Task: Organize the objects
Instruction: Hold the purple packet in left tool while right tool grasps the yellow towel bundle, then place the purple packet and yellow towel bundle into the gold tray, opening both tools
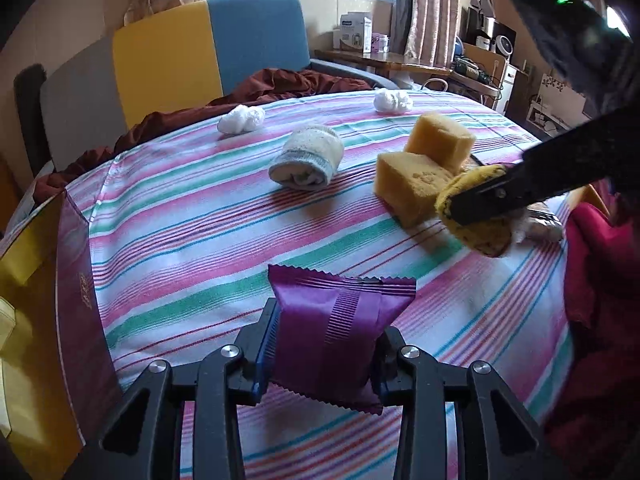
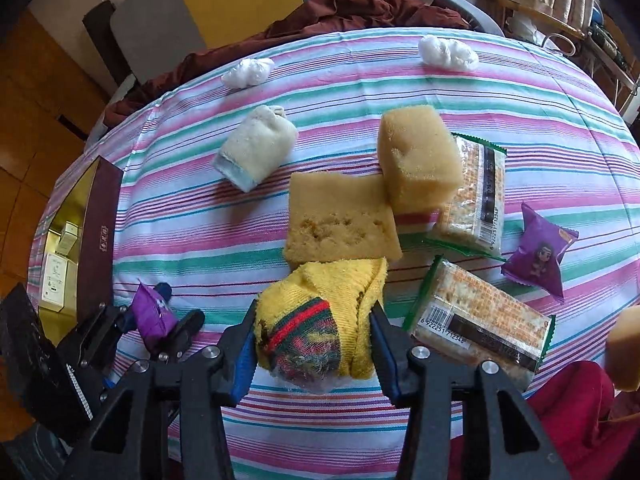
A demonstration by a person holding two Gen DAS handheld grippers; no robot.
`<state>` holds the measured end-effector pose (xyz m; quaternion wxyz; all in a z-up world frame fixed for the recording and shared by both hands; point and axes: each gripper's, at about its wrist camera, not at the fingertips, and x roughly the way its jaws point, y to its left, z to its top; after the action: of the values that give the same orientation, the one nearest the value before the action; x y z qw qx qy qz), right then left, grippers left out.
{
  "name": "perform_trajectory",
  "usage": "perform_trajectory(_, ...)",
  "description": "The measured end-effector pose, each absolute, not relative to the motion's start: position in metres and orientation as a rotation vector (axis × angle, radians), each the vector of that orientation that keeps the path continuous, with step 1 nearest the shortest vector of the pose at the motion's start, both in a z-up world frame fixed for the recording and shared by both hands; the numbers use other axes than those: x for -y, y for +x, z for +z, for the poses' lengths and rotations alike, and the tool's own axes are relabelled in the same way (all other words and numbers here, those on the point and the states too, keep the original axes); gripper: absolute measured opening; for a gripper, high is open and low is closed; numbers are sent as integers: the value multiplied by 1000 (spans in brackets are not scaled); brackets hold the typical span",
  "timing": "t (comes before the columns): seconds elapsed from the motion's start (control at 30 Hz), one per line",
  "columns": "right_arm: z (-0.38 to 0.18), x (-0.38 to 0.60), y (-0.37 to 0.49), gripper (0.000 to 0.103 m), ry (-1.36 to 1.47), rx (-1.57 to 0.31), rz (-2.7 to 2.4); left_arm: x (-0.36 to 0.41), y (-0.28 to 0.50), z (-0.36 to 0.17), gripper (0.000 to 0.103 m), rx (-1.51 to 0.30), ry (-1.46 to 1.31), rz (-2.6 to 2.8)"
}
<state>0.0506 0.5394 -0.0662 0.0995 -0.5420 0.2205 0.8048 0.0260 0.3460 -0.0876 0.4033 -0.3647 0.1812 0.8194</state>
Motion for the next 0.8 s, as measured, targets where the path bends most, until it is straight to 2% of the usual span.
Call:
perform_trajectory(0.23,-60,-541,55,49,-1564,-672,2401,-313,44,-46,39,-362,-888,2068)
perform_trajectory(0.47,-57,-543,59,49,-1531,-682,2411,-219,-2,-9,39,-177,-960,2265)
perform_trajectory(0.6,-56,-544,60,49,-1524,-678,2407,-141,-32,-10,39,-92,-1056,2437)
perform_trajectory(0.8,-56,-543,61,49,-1513,-675,2396,-56,-52,-39,39,-108,-1209,2598)
